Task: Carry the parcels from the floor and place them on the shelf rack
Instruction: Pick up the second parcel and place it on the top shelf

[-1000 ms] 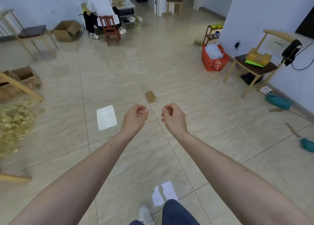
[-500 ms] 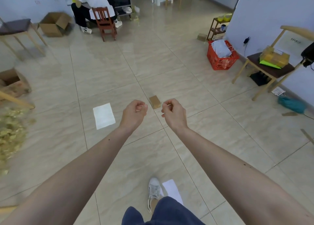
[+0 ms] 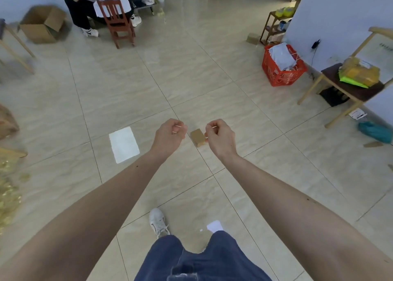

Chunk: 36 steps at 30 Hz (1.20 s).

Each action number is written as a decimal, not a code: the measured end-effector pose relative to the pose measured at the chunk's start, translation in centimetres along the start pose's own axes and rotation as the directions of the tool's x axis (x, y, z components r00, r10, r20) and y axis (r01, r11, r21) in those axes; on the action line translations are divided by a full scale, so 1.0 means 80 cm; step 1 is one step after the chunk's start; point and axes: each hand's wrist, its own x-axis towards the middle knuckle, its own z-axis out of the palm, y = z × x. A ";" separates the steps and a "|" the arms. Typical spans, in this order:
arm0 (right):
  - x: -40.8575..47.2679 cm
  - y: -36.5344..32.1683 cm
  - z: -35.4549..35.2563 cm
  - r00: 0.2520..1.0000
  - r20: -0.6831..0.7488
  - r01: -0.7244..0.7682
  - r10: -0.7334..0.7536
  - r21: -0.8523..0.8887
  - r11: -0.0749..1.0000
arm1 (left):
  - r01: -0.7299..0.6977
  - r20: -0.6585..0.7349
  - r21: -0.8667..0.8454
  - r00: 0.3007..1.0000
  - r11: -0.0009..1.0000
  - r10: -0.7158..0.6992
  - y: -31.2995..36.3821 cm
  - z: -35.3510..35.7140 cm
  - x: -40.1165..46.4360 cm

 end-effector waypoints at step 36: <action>0.488 -0.178 0.202 0.706 -0.534 -0.338 0.465 0.323 0.884 | -0.391 0.737 0.208 0.665 0.897 0.119 0.116 -0.064 0.689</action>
